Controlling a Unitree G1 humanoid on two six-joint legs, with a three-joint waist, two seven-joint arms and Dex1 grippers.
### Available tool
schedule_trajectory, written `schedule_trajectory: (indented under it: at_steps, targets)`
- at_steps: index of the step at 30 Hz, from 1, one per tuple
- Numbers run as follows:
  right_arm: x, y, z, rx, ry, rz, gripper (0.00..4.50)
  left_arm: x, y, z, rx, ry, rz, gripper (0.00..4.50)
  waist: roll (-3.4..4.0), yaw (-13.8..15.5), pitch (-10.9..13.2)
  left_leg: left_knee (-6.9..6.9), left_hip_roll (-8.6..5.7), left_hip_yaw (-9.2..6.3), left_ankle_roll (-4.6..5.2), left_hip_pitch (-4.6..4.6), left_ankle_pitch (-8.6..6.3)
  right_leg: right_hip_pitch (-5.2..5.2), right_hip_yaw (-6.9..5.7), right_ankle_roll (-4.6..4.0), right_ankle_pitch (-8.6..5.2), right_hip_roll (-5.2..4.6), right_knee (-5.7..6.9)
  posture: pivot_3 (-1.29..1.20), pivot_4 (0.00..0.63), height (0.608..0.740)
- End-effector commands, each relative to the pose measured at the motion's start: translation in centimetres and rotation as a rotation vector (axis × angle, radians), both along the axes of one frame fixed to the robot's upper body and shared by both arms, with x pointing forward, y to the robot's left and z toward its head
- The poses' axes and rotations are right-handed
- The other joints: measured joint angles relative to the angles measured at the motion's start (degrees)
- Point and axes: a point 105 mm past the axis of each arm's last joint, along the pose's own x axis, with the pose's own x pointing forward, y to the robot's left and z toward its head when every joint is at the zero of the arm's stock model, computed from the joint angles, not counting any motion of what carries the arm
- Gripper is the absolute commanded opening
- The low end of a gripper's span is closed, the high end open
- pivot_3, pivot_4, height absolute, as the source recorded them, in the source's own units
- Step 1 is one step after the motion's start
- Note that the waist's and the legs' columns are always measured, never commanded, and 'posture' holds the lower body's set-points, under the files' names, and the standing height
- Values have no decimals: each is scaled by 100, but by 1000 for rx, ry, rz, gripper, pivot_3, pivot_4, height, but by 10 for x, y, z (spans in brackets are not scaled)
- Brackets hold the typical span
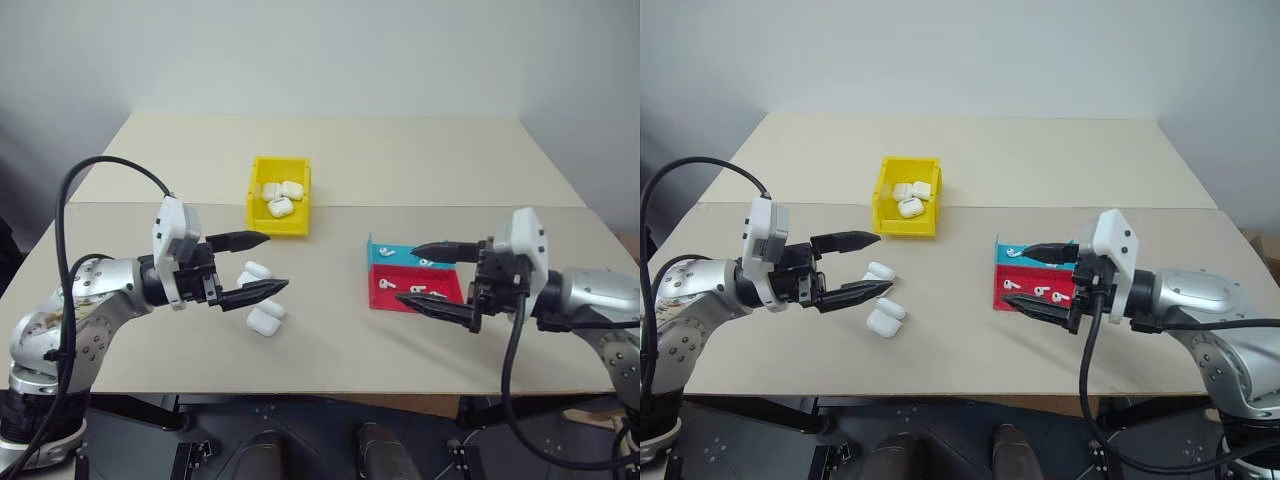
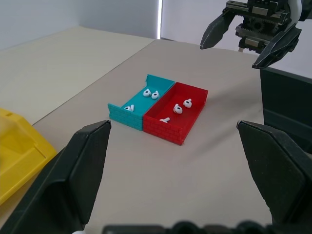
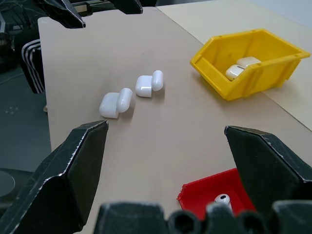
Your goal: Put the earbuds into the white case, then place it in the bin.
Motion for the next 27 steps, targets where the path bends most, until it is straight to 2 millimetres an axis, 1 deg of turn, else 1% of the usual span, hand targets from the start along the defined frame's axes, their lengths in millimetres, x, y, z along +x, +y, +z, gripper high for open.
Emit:
schedule_trajectory:
  at_steps: [1,8,15,19,21,22,25,27]
  targets:
    - [-7,0,12,-1,-55,14,4466,-3,0,9,-16,-18,-20,4500,0,1,0,0,0,0,0,0,0,0,0,0,0,0,0,0,150,740]
    - [-9,2,8,15,-45,7,4466,-3,2,11,29,-23,-1,4500,0,-4,0,0,-1,-2,0,0,0,1,-2,0,0,-1,0,0,150,740]
    - [-8,4,9,28,-35,10,4466,-9,3,11,84,-19,35,4500,0,-2,0,0,0,-3,0,1,0,1,-1,0,0,-1,0,0,150,740]
    - [-8,6,9,38,-29,14,4466,-9,4,12,110,-5,85,4500,0,-2,0,0,0,-3,0,1,0,2,-1,0,0,-1,0,0,150,740]
    - [-8,6,10,41,-29,15,4466,-2,4,9,183,-91,191,4500,0,-1,0,0,0,-4,0,1,0,2,-2,1,0,-1,0,0,150,740]
    - [-8,6,10,43,-29,14,4466,-2,5,8,201,-90,212,4500,0,0,0,0,-1,-6,0,1,0,2,-1,1,0,-2,-1,0,150,740]
    - [-8,6,10,50,-27,8,4466,-8,4,10,193,-73,171,4500,-1,-2,1,0,-1,-5,0,1,0,2,-2,1,0,-1,-1,0,150,740]
    - [-9,6,9,52,-25,8,4466,-5,5,8,245,-46,209,4500,-1,-1,1,0,-1,-4,0,3,0,2,-1,0,0,-1,1,0,150,740]
